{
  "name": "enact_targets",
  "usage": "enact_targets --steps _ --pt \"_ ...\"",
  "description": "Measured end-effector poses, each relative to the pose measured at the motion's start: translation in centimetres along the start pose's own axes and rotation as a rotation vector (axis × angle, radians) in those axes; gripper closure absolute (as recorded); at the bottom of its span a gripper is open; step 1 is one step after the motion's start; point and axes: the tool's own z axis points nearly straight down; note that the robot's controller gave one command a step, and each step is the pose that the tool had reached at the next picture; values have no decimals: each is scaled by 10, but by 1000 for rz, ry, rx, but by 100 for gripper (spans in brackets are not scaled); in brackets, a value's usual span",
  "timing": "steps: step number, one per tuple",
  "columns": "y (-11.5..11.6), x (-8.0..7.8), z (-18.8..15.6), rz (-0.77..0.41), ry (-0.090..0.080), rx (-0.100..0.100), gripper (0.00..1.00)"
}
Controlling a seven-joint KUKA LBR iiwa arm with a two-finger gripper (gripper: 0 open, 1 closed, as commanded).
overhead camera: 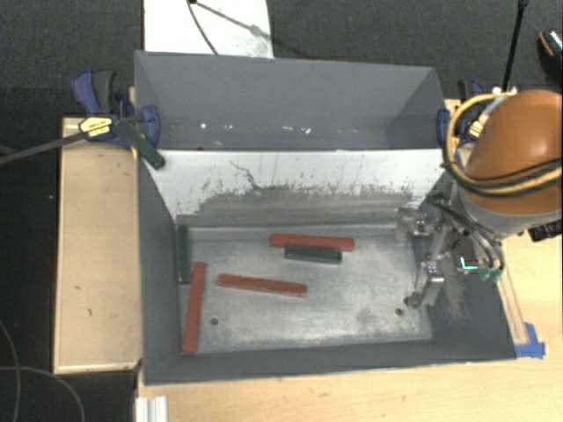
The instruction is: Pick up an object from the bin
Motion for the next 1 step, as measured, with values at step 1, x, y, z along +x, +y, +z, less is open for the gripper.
enact_targets --steps 1 --pt "87 -7 48 89 4 -3 0"
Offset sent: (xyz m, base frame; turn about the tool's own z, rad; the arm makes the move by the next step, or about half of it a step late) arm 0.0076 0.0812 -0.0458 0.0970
